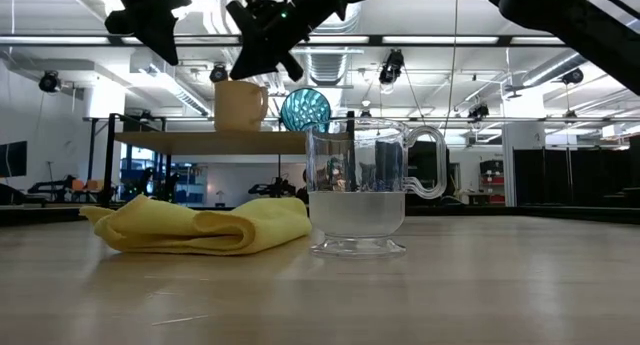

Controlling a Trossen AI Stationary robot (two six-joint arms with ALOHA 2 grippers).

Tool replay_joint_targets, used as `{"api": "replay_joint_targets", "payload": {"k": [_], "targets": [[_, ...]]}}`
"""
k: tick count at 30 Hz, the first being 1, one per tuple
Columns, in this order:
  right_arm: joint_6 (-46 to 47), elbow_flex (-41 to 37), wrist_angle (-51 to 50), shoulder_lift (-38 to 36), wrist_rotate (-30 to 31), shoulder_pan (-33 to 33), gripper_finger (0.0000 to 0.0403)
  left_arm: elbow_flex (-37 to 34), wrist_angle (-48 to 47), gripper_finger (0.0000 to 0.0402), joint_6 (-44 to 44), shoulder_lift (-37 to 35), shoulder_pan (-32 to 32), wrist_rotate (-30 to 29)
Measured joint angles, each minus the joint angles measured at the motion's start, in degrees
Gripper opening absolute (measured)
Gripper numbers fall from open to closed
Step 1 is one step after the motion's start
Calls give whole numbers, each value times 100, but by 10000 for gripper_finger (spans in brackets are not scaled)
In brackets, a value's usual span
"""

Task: Stack small to large cups/mugs on shelf
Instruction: Put the orange mug on the shelf, then adjust the blue cup on the shelf

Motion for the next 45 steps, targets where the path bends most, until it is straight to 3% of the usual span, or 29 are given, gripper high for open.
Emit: {"api": "replay_joint_targets", "payload": {"k": [5, 10, 14, 25, 31, 39, 45], "targets": [[39, -3, 98, 0, -109, 26, 8, 0, 0, 0, 9, 0, 0, 1], [216, -2, 22, -143, -832, 147, 8, 0, -2, 0, 11, 0, 0, 2], [-309, 4, -328, -505, -941, 240, 11, 0, -4, 0, 13, 0, 0, 17], [-917, 22, -2179, -1189, 613, 232, 74, -5, 36, 0, 13, 1, -2, 50], [-895, 0, -2960, -1187, 1809, 363, 112, -3, 731, 0, 280, 7, -2, 151], [-914, -4, -2877, -1172, 2238, 493, 127, 144, 2185, 0, 814, 247, 2, 475], [-642, -52, -3055, -1122, 2258, 518, 127, 148, 3211, 0, 1189, 746, 263, 1315]]}}
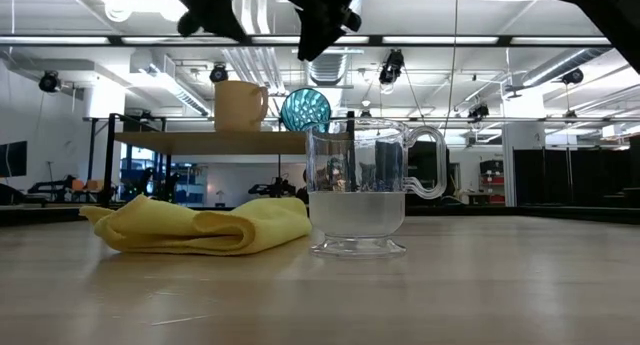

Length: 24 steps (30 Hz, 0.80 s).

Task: Stack small to large cups/mugs on shelf
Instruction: Adjust the blue cup on the shelf

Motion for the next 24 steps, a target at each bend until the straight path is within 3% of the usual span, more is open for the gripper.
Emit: {"api": "replay_joint_targets", "payload": {"k": [6, 15, 24], "targets": [[71, -118, -25, 1, -7, 139, 128, 33, 203, 0, -300, 633, 597, 572], [7, -613, 101, 1, 480, 138, 128, 130, 1953, 0, -321, 1524, 1132, 1512], [-332, -886, 500, 1, 1059, 176, 128, 920, 1998, 0, -356, 2636, 1699, 2314]]}}
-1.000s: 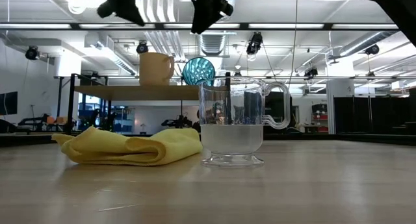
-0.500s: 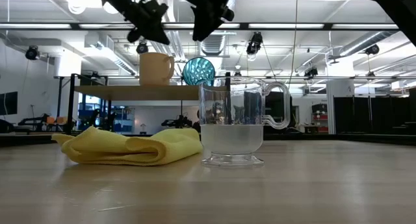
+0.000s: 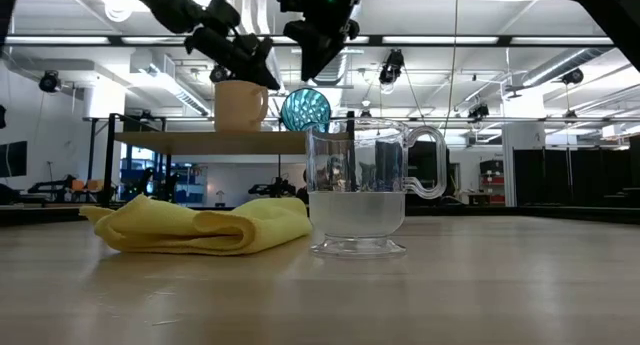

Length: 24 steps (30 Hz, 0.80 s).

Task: Stack small to large cups/mugs on shelf
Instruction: Adjust the blue cup on the shelf

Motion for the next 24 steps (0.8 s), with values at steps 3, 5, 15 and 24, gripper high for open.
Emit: {"api": "replay_joint_targets", "payload": {"k": [3, 5, 15, 24], "targets": [[-166, 0, 251, 0, 0, 0, 128, 327, -12, 0, -168, 409, 101, 352], [-257, 0, 355, 0, 2, 0, 127, 554, -27, 0, -234, 664, 113, 443], [-332, 0, 388, 0, 43, -2, 127, 1467, -37, 0, -421, 1642, 138, 576], [-343, 0, 386, 0, 134, -20, 127, 1954, -14, 0, -930, 2183, 138, 1961]]}}
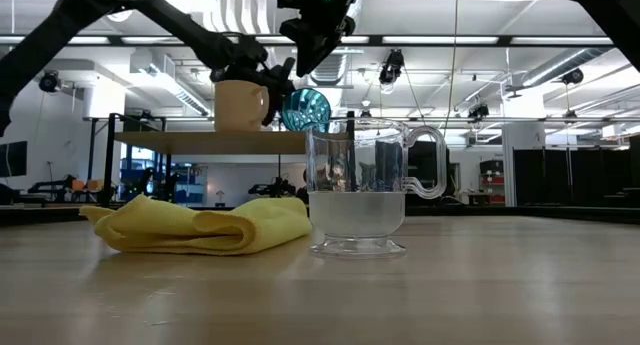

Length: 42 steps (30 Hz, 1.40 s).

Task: Stack small to large cups/mugs on shelf
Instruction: Adjust the blue cup on the shelf

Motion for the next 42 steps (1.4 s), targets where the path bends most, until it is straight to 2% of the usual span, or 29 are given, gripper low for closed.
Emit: {"api": "replay_joint_targets", "payload": {"k": [3, 11, 26, 32, 36, 42], "targets": [[0, 0, 0, 0, -1, -4, 127, 12, -33, 0, -113, 105, 0, 249], [0, 0, -1, 0, -1, -8, 127, -20, -118, 0, -263, 185, -9, 473], [-2, 0, 0, 0, -1, -9, 127, -100, -547, 0, -245, 185, -184, 488], [-1, 0, 1, 0, -1, -9, 127, -105, -606, 0, -240, 185, -184, -13], [0, 0, 0, 0, -2, -9, 127, -114, -1101, 0, 8, 185, -179, -402], [0, 0, 2, 0, -3, -9, 127, -120, -1445, 0, 378, 185, -199, -513]]}}
